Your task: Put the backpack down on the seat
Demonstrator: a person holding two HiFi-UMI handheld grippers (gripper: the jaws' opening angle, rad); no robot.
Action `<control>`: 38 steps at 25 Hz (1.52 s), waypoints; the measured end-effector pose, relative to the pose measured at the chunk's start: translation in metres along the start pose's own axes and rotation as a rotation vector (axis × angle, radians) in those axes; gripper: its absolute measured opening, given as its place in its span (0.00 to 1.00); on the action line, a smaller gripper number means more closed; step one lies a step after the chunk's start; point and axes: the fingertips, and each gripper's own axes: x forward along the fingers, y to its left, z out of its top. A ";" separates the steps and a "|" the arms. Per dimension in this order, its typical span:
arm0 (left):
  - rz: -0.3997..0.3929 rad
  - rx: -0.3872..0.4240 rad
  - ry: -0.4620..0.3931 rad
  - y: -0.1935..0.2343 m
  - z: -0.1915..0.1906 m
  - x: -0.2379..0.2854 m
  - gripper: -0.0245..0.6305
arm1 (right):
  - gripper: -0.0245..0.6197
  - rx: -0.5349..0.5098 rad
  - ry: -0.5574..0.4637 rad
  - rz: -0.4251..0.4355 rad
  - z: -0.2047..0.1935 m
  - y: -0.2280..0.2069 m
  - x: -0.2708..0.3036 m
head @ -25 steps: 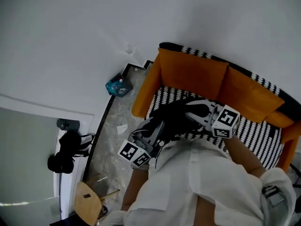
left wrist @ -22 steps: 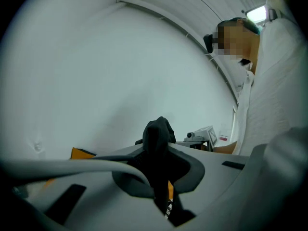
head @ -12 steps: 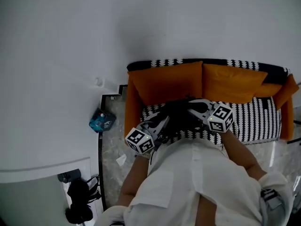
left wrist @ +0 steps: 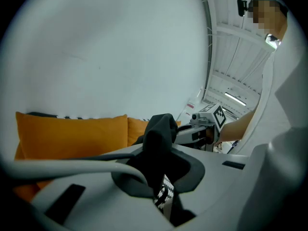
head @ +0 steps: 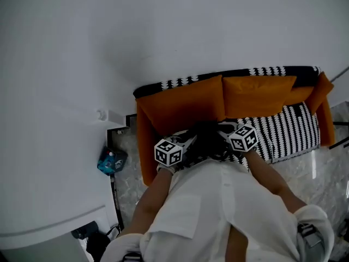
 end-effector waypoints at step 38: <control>0.176 0.104 -0.287 -0.004 0.099 -0.055 0.26 | 0.16 0.035 -0.278 -0.050 0.088 -0.005 -0.052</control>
